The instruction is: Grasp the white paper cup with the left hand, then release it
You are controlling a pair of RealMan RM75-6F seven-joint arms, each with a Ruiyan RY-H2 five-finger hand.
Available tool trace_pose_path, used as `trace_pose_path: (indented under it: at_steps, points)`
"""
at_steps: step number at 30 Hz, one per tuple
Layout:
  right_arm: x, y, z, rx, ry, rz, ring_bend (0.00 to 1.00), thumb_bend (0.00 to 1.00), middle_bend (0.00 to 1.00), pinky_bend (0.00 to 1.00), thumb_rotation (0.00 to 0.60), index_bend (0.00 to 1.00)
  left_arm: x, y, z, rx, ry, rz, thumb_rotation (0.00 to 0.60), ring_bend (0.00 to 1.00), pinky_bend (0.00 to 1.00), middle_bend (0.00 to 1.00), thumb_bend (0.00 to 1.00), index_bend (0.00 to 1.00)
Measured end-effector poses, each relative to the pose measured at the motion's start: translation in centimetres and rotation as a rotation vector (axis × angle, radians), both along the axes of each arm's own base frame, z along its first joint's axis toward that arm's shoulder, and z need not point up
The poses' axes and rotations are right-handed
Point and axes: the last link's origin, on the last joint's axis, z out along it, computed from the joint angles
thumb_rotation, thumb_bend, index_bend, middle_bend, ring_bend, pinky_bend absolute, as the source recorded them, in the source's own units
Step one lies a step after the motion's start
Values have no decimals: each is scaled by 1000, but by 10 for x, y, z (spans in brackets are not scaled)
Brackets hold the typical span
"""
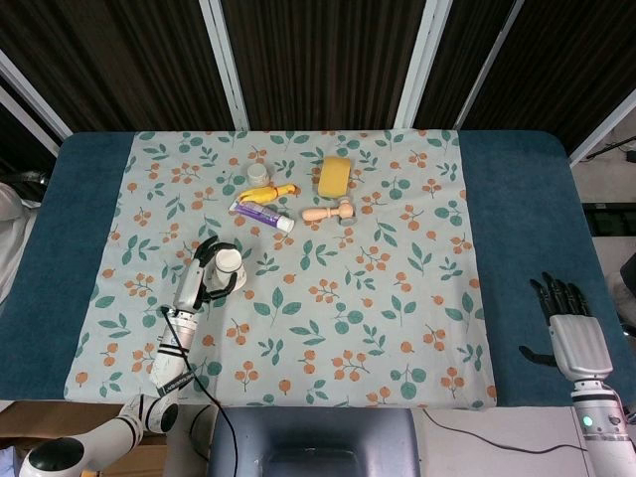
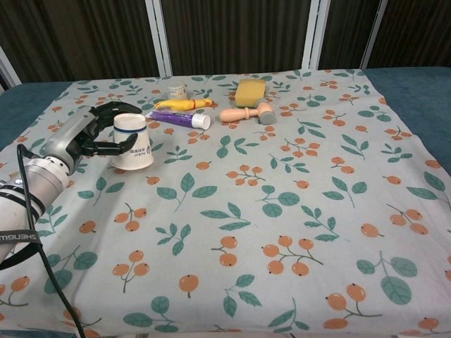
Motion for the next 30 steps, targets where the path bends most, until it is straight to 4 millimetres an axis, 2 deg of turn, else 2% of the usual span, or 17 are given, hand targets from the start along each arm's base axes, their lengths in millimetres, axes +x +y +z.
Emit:
trace_pose_path:
  at_steps: [7, 12, 17, 21, 23, 26, 30]
  points:
    - [1, 0, 0, 5, -2, -5, 0, 219, 0, 0, 600, 0, -2, -2, 3, -2, -5, -11, 600, 0, 13, 53, 404, 82]
    - [3, 0, 2, -1, -2, 6, 0, 219, 0, 0, 600, 0, 6, -6, 14, 28, -21, -68, 600, 0, 1, 11, 391, 71]
    - [5, 1, 6, -20, 6, 27, 0, 218, 0, 0, 600, 0, 21, -18, 42, 68, 32, -187, 600, 0, 0, 24, 358, 187]
    - [7, 2, 11, -54, 18, 56, 0, 218, 0, 0, 600, 0, 28, -38, 69, 103, 209, -244, 600, 0, 0, 7, 346, 77]
    - [6, 3, 14, -75, 25, 74, 0, 218, 0, 0, 600, 0, 23, -51, 86, 147, 366, -245, 600, 0, 0, 0, 350, 44]
    - [5, 6, 19, -105, 43, 107, 0, 218, 0, 0, 600, 0, 4, -68, 112, 204, 647, -217, 600, 0, 0, 0, 354, 2]
    - [5, 11, 24, -125, 62, 139, 0, 217, 0, 0, 600, 0, -24, -91, 133, 235, 932, -163, 600, 0, 0, 0, 361, 0]
